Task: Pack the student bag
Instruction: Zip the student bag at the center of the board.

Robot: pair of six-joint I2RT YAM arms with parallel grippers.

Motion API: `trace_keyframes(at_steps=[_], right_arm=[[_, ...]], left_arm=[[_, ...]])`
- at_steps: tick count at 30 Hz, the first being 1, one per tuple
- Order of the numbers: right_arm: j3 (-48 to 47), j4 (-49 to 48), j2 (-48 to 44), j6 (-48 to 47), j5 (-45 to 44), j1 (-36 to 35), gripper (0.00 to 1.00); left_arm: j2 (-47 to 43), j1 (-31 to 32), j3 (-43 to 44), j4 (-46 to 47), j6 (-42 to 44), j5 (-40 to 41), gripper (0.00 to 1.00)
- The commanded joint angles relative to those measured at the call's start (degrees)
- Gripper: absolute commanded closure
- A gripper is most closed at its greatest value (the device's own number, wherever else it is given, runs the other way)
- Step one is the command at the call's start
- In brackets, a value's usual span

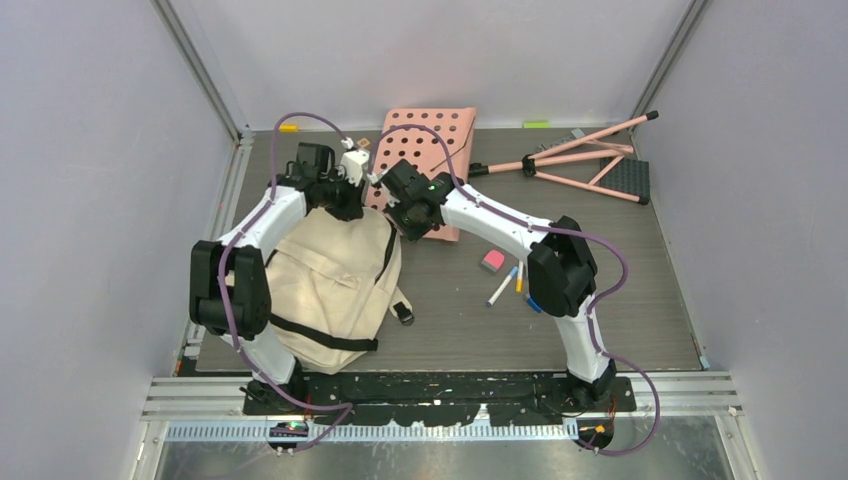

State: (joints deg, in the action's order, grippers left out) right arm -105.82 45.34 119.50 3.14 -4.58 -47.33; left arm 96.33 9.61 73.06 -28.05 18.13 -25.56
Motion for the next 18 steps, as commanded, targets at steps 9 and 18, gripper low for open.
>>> trace_keyframes(at_steps=[9, 18], right_arm=[[-2.3, 1.5, -4.2, -0.2, 0.3, 0.0, 0.99], [-4.7, 4.7, -2.7, -2.8, -1.7, -3.8, 1.0]], left_arm=[[3.5, 0.1, 8.6, 2.9, -13.6, 12.3, 1.0], [6.5, -3.6, 13.8, 3.4, -26.6, 15.6, 1.0]])
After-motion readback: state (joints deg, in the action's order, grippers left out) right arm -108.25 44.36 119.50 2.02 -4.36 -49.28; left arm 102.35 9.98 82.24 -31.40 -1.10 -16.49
